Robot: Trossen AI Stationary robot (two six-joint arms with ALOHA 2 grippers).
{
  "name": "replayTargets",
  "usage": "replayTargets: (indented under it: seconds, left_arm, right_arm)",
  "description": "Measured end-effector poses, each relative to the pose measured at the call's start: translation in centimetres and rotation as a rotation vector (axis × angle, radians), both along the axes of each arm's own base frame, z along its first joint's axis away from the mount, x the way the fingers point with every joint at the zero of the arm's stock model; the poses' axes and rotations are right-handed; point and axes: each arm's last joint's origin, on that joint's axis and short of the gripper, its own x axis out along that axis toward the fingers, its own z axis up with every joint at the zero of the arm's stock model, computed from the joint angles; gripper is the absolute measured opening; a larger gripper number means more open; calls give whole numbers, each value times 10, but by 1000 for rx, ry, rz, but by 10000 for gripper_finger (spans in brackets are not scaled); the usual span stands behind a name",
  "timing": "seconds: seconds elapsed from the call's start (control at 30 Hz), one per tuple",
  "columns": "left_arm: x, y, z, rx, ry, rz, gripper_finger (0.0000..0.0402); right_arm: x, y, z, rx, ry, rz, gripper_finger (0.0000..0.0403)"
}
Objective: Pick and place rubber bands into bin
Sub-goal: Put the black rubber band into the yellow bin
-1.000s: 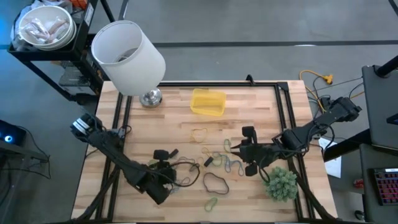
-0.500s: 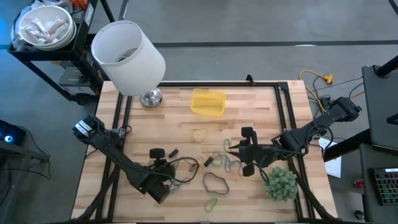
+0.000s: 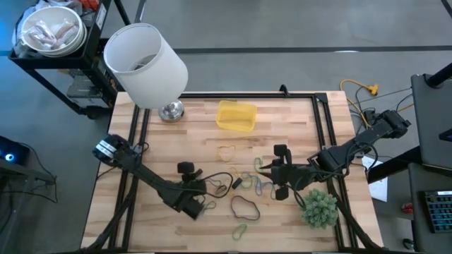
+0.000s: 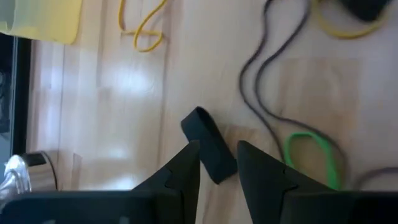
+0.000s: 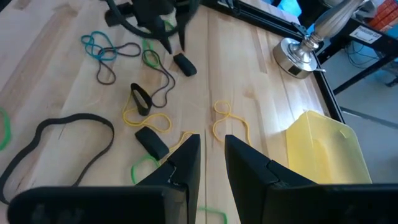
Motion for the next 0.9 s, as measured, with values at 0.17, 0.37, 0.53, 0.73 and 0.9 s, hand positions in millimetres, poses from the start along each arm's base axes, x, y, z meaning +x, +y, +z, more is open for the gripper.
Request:
replayTargets:
  seconds: [0.17,0.37,0.53,0.73,0.9]
  left_arm:
    - [1,6,-8,14,22,19,90]
    - [-1,10,-12,35,17,24,90]
    - [2,9,-15,20,-19,23,90]
    - [5,8,-16,5,-49,22,90]
    - [3,10,-18,11,-41,24,90]
  right_arm:
    - [0,0,0,1,1,1,68]
    - [0,0,0,3,0,0,68]
    - [0,0,0,4,-1,1,68]
    - [0,1,0,5,-4,1,68]
    - [0,1,-2,6,-7,3,68]
